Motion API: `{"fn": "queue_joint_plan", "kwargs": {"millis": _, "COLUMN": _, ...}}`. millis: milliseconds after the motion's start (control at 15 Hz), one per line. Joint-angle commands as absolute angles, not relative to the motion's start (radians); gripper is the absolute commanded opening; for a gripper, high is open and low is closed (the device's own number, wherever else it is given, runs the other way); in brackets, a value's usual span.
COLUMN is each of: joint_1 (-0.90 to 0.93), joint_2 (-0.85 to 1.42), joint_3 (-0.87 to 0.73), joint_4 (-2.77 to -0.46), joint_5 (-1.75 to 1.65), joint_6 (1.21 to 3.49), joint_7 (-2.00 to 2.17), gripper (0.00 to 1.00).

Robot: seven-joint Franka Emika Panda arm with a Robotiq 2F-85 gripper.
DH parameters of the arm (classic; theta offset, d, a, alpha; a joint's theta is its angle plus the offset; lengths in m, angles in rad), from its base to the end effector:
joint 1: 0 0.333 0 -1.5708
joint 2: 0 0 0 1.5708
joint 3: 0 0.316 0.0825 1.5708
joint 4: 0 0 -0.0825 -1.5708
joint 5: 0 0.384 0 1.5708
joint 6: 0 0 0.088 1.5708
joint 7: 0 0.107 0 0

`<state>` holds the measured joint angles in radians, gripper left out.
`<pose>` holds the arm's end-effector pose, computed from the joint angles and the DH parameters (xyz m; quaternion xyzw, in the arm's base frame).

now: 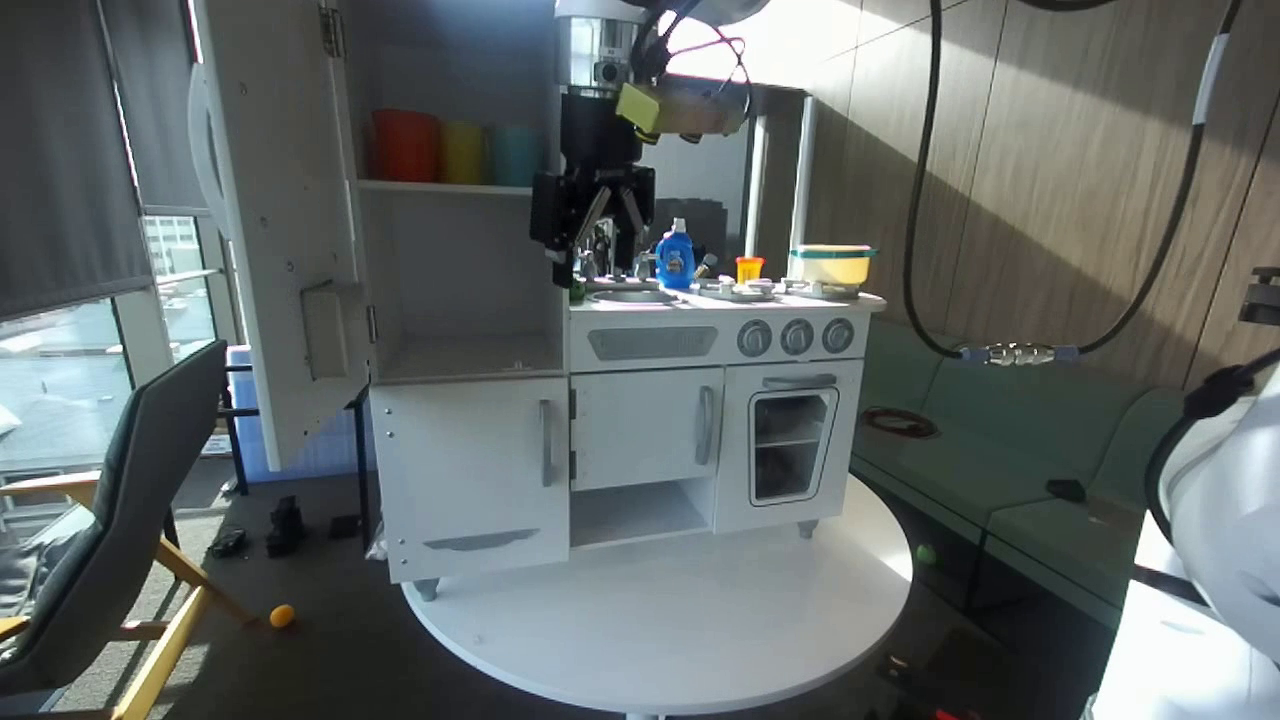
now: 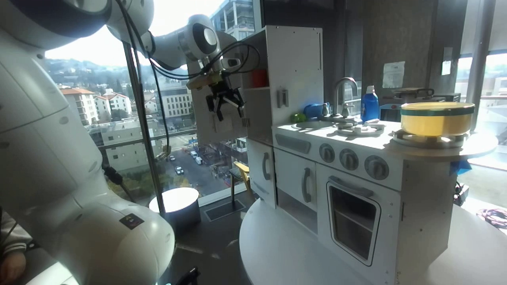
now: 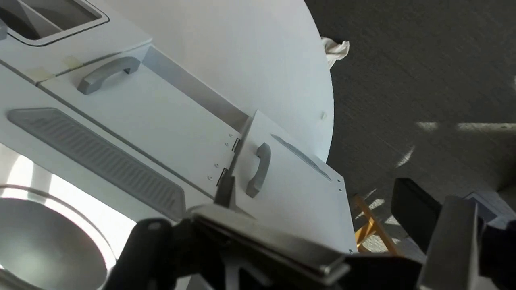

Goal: Open all the kitchen cabinet doors, beginning with the left upper and ending with the right lower door

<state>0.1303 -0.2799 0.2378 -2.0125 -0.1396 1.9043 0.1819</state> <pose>0.4577 0.1787 0.5858 0.9858 0.1077 0.1049 0.0745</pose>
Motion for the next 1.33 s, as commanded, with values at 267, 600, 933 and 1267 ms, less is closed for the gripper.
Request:
{"fn": "queue_joint_plan", "kwargs": {"millis": 267, "joint_1": 0.129, "joint_2": -0.236, "joint_3": 0.241, "joint_4": -2.253, "joint_5": -0.247, "joint_6": 2.244, "joint_7": 0.340, "gripper": 1.00}}
{"fn": "queue_joint_plan", "kwargs": {"millis": 600, "joint_1": 0.127, "joint_2": -0.212, "joint_3": 0.240, "joint_4": -2.303, "joint_5": -0.255, "joint_6": 2.416, "joint_7": 0.351, "gripper": 1.00}}
{"fn": "queue_joint_plan", "kwargs": {"millis": 933, "joint_1": 0.115, "joint_2": -0.240, "joint_3": 0.249, "joint_4": -2.325, "joint_5": -0.280, "joint_6": 2.482, "joint_7": 0.363, "gripper": 1.00}}
{"fn": "queue_joint_plan", "kwargs": {"millis": 1267, "joint_1": 0.099, "joint_2": -0.208, "joint_3": 0.261, "joint_4": -2.398, "joint_5": -0.334, "joint_6": 2.569, "joint_7": 0.435, "gripper": 1.00}}
